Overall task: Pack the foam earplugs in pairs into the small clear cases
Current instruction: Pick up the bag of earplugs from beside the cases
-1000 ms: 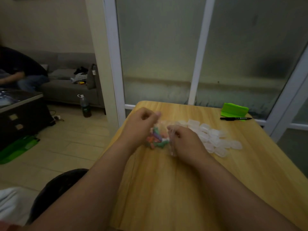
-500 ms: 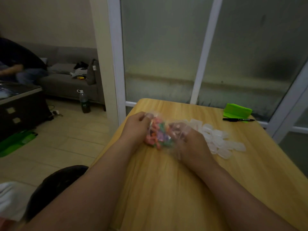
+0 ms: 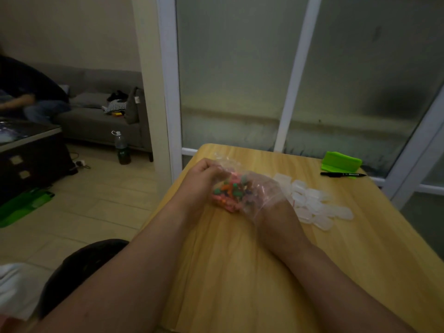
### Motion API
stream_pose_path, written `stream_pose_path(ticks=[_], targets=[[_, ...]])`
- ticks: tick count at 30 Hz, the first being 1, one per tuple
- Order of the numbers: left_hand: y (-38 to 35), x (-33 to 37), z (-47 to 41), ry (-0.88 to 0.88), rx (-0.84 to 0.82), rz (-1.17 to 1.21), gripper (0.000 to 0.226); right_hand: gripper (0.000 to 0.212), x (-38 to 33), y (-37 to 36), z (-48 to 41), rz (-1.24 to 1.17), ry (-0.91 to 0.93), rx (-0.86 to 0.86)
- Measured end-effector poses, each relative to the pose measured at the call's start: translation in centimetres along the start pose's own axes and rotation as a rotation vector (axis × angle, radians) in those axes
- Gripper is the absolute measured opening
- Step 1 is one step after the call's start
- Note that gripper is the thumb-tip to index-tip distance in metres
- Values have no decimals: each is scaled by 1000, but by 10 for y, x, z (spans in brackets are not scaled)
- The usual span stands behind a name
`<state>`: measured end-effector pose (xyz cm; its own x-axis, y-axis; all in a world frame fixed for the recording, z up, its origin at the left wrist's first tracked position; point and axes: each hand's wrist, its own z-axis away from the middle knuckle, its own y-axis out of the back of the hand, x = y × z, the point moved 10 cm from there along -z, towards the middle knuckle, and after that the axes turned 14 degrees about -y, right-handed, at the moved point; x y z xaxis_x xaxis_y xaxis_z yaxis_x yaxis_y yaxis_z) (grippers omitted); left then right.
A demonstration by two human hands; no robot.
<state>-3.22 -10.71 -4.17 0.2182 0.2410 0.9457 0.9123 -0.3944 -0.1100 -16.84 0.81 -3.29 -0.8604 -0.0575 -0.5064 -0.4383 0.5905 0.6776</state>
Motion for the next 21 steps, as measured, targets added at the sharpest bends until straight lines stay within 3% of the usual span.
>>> stream_pose_path(ticks=[3,5,9,11,14,17,21], targets=[[-5,1,1,6,-12,1,34,30,-11,-2,-6,-380,-97,-175],[-5,-1,2,2,-3,-42,29,32,-13,-4,-5,-312,-58,-167],[-1,1,0,-47,57,-29,26,26,-9,-9,2,105,125,-4],[1,2,-2,-53,95,22,29,27,-10,-8,-1,95,154,7],[-4,0,-2,-48,64,53,32,37,-5,-11,-7,-100,-39,-119],[-11,0,-2,-64,18,55,26,52,-7,-23,-6,96,-20,-135],[-12,2,-3,-85,-7,56,14,33,0,-15,-12,67,-69,-68]])
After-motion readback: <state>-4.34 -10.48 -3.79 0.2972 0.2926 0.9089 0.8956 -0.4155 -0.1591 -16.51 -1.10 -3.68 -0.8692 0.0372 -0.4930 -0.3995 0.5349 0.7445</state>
